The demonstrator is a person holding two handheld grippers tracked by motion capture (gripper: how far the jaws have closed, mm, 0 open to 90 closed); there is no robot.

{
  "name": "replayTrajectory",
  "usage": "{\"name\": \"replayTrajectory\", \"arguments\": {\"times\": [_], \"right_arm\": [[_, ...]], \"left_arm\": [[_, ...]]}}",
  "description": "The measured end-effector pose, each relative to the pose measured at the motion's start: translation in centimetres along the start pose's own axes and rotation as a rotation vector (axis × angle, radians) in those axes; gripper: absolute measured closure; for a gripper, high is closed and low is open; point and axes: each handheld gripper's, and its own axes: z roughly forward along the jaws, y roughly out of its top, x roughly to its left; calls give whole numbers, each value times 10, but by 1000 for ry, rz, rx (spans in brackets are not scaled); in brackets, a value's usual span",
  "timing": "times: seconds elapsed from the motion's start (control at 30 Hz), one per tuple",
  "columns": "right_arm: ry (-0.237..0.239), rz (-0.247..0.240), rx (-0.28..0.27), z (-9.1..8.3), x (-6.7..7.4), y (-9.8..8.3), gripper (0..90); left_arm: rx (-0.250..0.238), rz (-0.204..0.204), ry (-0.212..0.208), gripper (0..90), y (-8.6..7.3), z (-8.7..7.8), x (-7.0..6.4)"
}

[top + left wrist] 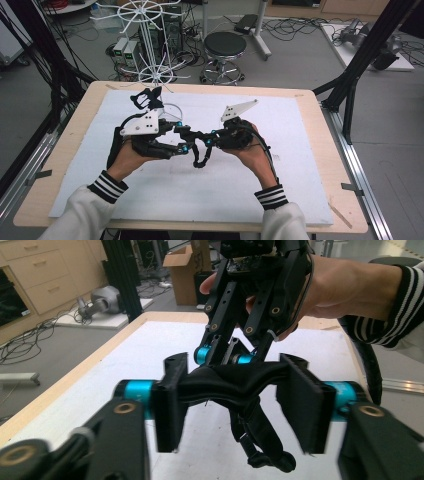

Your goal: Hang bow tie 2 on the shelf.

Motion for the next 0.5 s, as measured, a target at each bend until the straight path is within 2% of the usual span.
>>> {"name": "replayTrajectory", "arguments": {"times": [0.1,0.3,0.5], "right_arm": [[0,-2,-3,0,0,0,814],[0,3,-4,0,1,0,812],[5,-3,-4,2,1,1,806]], "left_arm": [[-4,2,12,626,0,-2,0],[-9,5,23,770,1,-2,-1],[-4,2,33,807,2,-4,0]]}}
